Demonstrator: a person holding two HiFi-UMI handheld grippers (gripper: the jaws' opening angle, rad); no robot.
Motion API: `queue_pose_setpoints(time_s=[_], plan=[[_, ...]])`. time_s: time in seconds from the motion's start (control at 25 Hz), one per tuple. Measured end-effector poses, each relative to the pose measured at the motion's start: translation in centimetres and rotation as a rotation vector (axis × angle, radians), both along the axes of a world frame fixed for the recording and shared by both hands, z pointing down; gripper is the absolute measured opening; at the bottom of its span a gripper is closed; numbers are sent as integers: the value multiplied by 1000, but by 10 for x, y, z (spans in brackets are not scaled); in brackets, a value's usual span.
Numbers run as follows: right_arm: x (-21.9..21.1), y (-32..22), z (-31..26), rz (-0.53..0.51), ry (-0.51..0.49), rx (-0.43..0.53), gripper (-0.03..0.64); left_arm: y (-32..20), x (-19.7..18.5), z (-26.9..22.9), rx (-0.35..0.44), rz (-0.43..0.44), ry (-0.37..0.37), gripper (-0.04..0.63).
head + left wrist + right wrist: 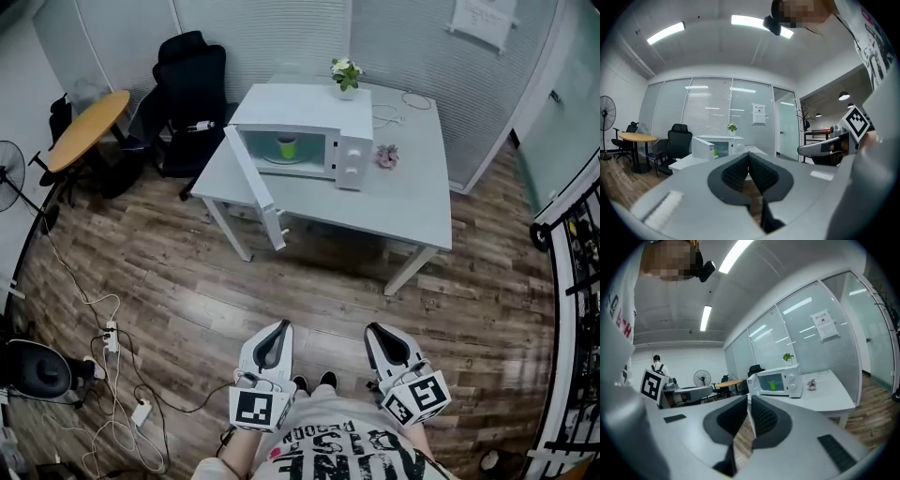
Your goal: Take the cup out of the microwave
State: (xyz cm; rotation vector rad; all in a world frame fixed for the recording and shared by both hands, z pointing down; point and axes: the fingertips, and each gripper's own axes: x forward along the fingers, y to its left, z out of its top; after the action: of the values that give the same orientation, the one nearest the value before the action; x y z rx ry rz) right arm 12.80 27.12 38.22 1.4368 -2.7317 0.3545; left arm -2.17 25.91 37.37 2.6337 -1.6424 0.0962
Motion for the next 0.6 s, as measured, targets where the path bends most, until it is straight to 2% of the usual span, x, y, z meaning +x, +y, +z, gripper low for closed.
queue_pose_setpoints(time_s=[0.24,0.36,0.52,0.6], plan=[[15,1,2,-25,-6,10,34,7,25,11,-39,19,1,29],[17,1,4,-37,-5,3,34,7,31,10,-38,15,-2,78],[16,-2,11,-51,-2,-24,34,3,34,12,-53,12,0,77],[15,-7,14,-50,-2,-30,34,-4,29,12,-34,0,-11,78]])
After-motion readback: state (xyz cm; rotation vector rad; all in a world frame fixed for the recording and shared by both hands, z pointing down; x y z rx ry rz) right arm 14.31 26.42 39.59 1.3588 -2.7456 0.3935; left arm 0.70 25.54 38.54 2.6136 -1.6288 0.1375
